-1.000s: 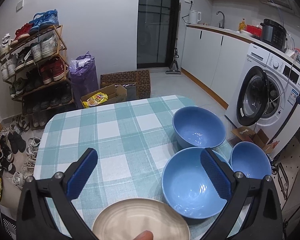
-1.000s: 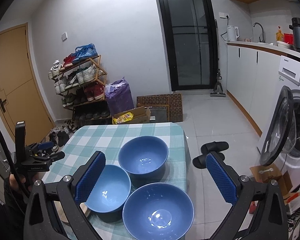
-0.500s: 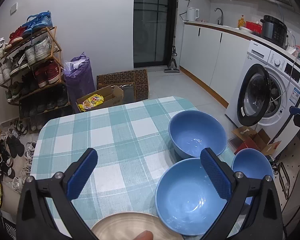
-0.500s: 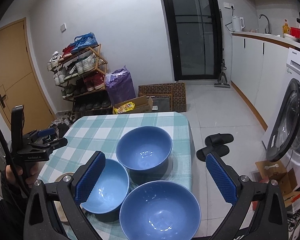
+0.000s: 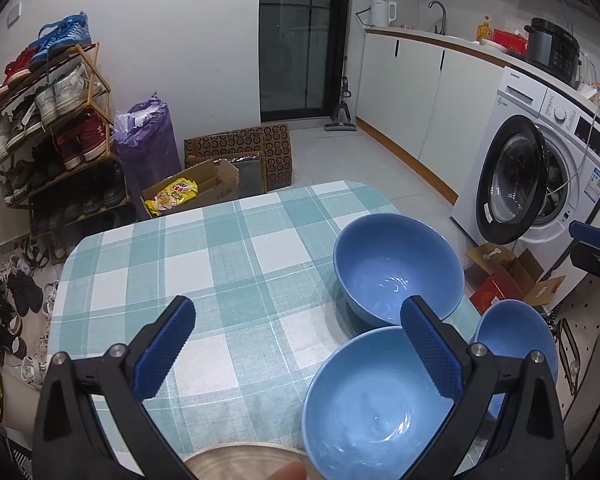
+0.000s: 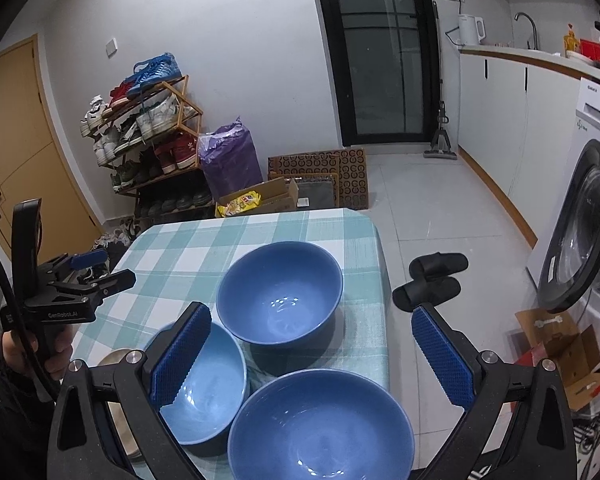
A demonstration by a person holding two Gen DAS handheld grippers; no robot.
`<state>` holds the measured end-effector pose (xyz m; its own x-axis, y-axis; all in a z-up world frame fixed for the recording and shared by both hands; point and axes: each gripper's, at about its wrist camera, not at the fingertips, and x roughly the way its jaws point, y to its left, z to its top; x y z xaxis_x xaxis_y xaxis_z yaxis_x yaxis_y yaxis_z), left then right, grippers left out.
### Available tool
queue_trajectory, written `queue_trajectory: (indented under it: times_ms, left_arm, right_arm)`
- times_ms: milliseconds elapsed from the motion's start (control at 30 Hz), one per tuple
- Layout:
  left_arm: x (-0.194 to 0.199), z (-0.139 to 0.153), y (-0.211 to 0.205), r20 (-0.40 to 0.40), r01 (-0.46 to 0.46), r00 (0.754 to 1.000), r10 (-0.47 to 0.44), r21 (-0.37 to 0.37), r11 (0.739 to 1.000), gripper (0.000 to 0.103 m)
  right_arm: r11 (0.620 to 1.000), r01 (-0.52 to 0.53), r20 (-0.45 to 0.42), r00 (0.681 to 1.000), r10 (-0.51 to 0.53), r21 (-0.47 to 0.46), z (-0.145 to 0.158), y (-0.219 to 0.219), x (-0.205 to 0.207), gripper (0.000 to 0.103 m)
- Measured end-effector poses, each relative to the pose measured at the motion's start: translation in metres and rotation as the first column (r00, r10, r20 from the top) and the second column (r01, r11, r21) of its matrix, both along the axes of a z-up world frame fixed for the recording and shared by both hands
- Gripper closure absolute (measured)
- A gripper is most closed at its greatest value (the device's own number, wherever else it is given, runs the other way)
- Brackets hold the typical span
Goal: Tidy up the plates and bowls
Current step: 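Move both open grippers toward the rim of the large blue bowl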
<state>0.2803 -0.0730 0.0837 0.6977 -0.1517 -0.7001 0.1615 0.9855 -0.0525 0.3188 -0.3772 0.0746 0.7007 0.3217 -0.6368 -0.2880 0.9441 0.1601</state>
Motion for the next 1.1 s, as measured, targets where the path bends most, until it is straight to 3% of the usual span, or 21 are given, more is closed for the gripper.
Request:
queue_trajectory:
  times_ms: [633, 1100]
  left_arm:
    - [0.037, -0.024, -0.018, -0.037, 0.003, 0.999, -0.002, 0.018, 1.000, 0.000]
    - [0.063, -0.042, -0.037, -0.086, 0.042, 0.996, -0.039, 0.032, 0.999, 0.000]
  right_arm:
    - [0.999, 0.039, -0.115, 0.993, -0.040, -0.012, -0.055, 0.014, 0.060, 0.001]
    - [0.999, 0.028, -0.165, 0.986, -0.031, -0.018, -0.074, 0.024, 0.092, 0.001]
